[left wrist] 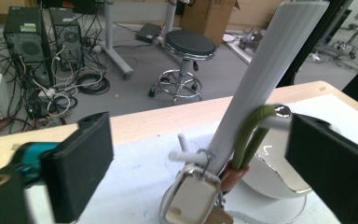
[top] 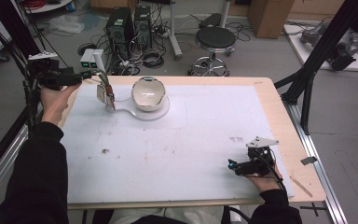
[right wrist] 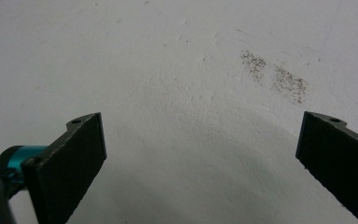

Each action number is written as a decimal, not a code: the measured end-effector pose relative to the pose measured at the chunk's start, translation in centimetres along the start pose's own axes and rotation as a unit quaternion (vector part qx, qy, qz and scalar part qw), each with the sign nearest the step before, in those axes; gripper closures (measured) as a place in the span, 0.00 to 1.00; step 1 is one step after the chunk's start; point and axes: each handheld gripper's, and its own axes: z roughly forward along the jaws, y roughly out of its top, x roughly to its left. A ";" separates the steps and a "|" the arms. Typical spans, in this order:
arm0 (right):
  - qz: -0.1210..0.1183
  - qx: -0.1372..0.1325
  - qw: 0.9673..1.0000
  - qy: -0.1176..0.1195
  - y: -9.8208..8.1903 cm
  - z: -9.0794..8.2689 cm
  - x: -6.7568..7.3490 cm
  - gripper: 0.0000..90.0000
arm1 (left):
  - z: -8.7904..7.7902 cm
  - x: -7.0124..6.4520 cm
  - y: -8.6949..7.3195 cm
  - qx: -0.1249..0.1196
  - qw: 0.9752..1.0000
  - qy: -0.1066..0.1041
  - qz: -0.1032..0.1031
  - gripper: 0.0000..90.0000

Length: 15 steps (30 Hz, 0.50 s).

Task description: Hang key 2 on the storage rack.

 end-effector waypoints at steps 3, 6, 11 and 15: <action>-0.001 0.001 1.000 0.001 0.0 0.1 -0.1 0.01 | -0.4 0.1 -0.6 -0.001 1.000 0.002 -0.001 0.05; 0.000 0.002 1.000 0.001 0.0 0.1 -0.1 0.01 | -0.8 0.0 -1.2 -0.005 1.000 0.002 0.003 0.02; 0.000 0.003 1.000 0.002 0.1 0.2 0.0 0.01 | -1.2 0.0 -2.1 -0.002 1.000 -0.005 0.002 0.02; 0.001 0.001 1.000 0.001 0.1 0.1 0.0 0.01 | -1.3 -0.4 -3.0 0.004 1.000 -0.007 0.013 0.02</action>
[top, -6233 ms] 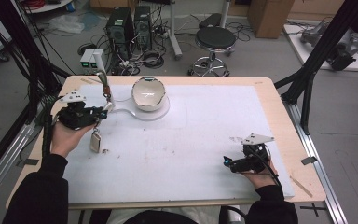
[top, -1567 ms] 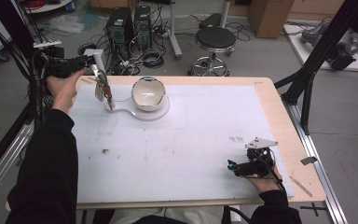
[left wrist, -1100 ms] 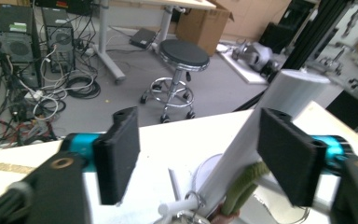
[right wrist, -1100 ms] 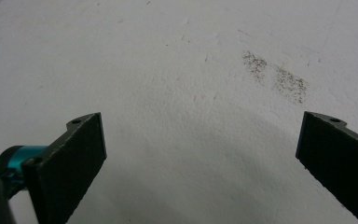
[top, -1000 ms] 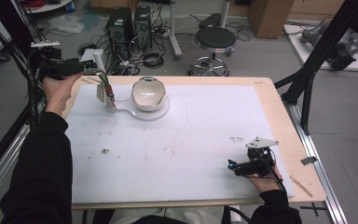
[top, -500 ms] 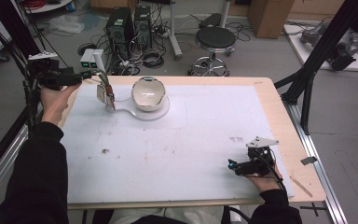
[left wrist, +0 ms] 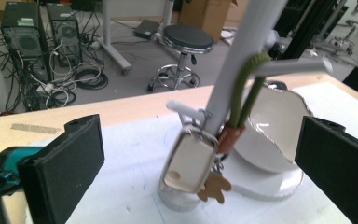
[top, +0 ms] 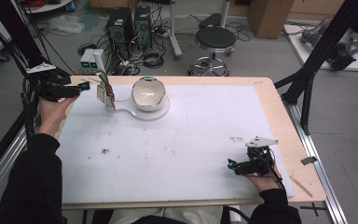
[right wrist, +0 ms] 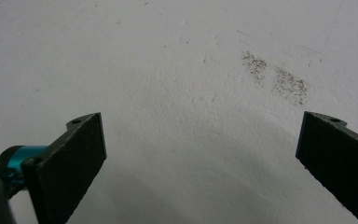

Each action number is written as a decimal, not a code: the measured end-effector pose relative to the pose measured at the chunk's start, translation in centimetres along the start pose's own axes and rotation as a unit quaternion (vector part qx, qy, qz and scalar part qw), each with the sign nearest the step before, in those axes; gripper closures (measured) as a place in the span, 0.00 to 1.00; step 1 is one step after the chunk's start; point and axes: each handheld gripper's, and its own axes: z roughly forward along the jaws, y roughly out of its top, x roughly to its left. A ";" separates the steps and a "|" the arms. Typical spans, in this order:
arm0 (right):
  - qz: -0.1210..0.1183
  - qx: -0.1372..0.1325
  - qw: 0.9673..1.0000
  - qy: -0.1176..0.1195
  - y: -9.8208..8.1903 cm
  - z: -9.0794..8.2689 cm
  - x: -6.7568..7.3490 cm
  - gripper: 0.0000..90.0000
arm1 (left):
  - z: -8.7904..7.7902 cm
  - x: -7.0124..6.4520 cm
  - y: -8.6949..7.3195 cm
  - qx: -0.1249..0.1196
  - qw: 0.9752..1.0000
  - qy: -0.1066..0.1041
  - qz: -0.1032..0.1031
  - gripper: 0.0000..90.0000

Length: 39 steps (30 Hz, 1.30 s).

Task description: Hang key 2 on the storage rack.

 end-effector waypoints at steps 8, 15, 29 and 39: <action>0.000 -0.001 1.000 0.003 0.0 0.1 0.1 0.01 | 0.6 -1.3 -1.9 0.033 0.999 -0.009 0.032 0.02; 0.000 -0.002 1.000 0.002 0.0 0.0 0.1 0.01 | 0.3 -2.5 -3.0 0.041 0.998 -0.021 0.038 0.02; 0.001 -0.011 1.000 0.003 0.2 -0.3 0.1 0.01 | -1.4 -3.8 -5.8 0.060 0.997 -0.015 0.035 0.02; 0.003 -0.026 1.000 0.003 0.3 -0.7 -0.1 0.01 | -3.1 -5.4 -6.8 0.081 0.995 -0.014 0.052 0.02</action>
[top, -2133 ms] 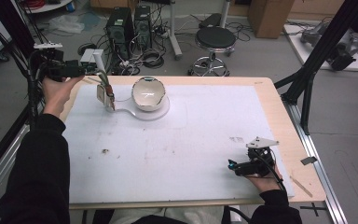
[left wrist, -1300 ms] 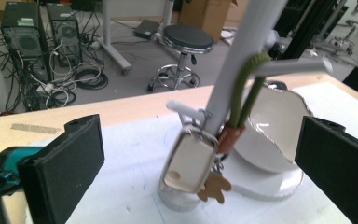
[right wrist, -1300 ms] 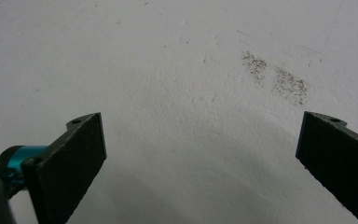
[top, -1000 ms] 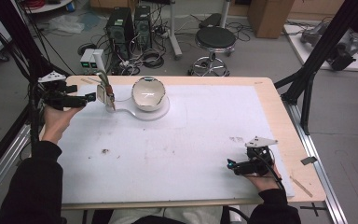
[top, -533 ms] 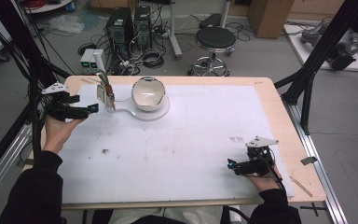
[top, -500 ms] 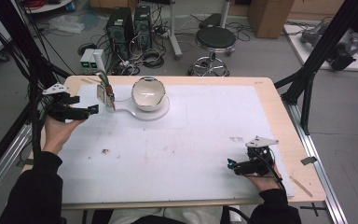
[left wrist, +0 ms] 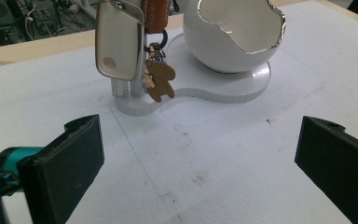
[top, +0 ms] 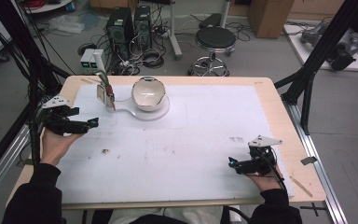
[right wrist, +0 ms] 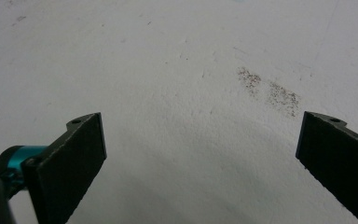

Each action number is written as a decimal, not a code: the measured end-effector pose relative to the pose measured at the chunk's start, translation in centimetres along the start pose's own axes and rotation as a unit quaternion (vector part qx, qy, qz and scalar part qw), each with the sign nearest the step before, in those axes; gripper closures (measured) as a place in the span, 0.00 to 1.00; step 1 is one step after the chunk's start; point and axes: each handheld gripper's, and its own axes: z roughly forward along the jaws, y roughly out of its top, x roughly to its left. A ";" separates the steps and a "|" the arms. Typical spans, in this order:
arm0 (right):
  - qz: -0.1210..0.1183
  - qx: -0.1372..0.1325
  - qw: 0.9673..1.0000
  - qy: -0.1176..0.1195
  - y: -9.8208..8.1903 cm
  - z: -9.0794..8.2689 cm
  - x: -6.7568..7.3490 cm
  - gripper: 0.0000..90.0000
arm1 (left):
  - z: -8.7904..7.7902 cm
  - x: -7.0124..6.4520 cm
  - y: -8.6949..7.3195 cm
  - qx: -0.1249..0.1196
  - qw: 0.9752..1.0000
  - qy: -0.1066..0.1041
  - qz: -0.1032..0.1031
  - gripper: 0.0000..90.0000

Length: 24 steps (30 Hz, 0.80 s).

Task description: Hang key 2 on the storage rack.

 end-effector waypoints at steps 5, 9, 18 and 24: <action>0.000 0.002 1.000 0.000 0.0 0.1 0.0 0.01 | -0.2 -0.6 -0.6 0.014 1.000 -0.007 0.004 0.02; -0.002 0.003 1.000 -0.001 0.1 0.1 0.0 0.01 | -0.2 -1.2 -1.1 0.033 0.999 -0.024 0.008 0.02; -0.003 -0.001 1.000 -0.001 0.1 0.1 -0.1 0.01 | -0.8 -2.5 -1.6 0.038 0.998 -0.032 0.026 0.02; -0.002 0.000 1.000 -0.001 0.0 0.1 -0.1 0.01 | -1.2 -2.9 -3.0 0.047 0.998 -0.049 0.020 0.02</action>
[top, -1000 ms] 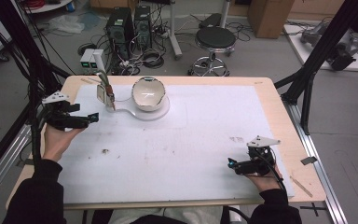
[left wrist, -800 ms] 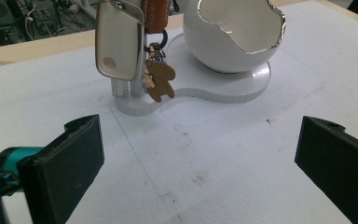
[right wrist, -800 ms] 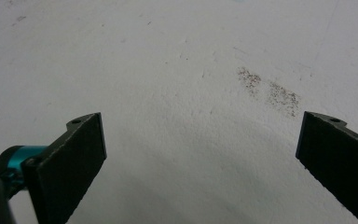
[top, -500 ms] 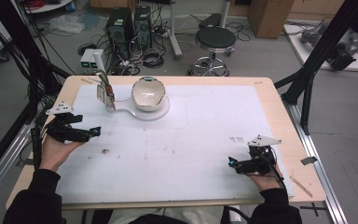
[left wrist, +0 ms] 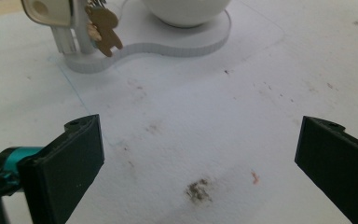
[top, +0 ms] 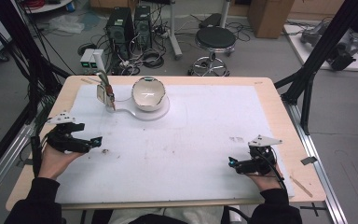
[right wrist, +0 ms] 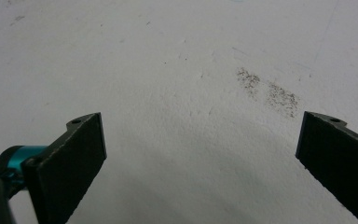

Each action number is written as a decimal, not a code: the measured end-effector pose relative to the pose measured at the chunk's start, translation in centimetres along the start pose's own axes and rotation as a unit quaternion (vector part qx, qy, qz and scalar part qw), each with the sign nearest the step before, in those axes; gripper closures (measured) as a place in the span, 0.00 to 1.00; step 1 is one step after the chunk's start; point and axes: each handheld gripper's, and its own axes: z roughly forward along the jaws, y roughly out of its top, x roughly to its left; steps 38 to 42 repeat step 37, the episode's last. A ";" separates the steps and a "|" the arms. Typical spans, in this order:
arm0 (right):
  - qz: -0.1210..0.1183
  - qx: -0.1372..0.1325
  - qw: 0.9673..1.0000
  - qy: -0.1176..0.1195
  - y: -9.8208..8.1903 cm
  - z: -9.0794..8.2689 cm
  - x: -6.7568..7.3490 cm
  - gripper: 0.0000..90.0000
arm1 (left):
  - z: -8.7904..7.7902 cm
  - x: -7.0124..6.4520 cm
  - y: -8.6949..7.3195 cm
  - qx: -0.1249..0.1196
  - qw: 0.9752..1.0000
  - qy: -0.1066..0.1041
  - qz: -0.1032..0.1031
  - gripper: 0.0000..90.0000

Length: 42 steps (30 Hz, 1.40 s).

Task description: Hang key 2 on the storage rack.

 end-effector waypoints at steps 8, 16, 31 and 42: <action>0.000 0.002 1.000 -0.001 0.0 0.0 0.1 0.01 | 0.0 -0.1 -1.9 0.013 1.000 -0.007 -0.006 0.02; 0.000 0.003 1.000 0.000 0.0 0.1 0.1 0.01 | -0.3 -0.3 -3.8 0.034 0.999 -0.021 -0.007 0.02; 0.000 0.002 1.000 0.001 0.0 0.1 0.3 0.01 | -1.1 -1.0 -5.9 0.057 0.995 -0.080 0.014 0.02; -0.001 0.001 1.000 0.000 0.0 0.2 0.4 0.01 | -1.3 -1.1 -6.5 0.062 0.995 -0.078 0.019 0.02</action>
